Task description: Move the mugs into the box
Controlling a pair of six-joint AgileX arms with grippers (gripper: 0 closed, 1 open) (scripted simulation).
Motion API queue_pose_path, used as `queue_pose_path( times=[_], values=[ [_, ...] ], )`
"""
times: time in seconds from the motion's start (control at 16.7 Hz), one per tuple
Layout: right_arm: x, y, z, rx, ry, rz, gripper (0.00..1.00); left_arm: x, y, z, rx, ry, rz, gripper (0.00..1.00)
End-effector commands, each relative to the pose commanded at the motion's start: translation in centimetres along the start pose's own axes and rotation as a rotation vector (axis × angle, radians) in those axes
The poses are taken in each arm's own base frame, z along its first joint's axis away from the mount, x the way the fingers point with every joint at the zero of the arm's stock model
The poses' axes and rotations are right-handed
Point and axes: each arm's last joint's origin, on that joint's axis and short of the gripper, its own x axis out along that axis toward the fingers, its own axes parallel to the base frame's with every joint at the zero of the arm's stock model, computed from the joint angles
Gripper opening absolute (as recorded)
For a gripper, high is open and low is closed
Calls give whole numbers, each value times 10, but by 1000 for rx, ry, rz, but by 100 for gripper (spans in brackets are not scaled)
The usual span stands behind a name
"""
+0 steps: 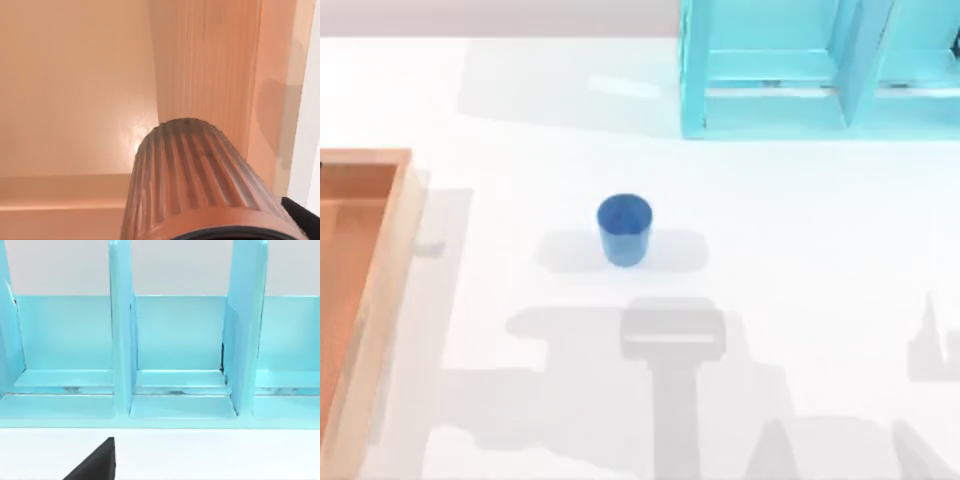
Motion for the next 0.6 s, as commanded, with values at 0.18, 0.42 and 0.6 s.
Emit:
queue_pose_path(
  times=[0.18,0.42,0.6],
  values=[
    [0,0,0,0,0,0,100,-4,29,-31,-1,-14,-5,0],
    [0,0,0,0,0,0,100,-5,50,-62,-1,-30,-7,0],
    [0,0,0,0,0,0,100,-5,51,-64,-1,-32,-6,0]
  ],
)
